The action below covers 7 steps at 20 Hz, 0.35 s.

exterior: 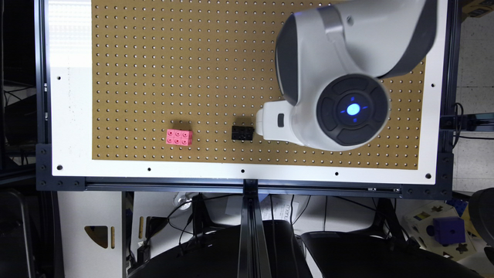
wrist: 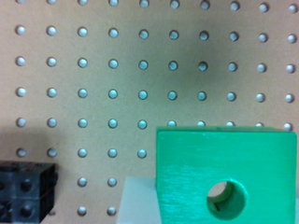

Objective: Pick up green block.

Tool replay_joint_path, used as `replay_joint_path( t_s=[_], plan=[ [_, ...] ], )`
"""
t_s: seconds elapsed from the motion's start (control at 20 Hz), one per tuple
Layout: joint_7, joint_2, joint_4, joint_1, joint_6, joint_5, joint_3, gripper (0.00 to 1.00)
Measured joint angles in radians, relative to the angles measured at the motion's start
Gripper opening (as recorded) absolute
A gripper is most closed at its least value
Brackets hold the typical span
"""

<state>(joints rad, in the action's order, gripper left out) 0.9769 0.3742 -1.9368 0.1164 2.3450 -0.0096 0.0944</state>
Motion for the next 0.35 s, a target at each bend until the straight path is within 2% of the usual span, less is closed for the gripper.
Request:
replay_joint_path(
  t_s=[0.1,0.35],
  plan=[
    [0.000,-0.018,0.000,0.000,-0.020,0.0000,0.000,0.00],
    [0.000,-0.014,0.000,0.000,-0.020,0.0000,0.000,0.00]
  ],
)
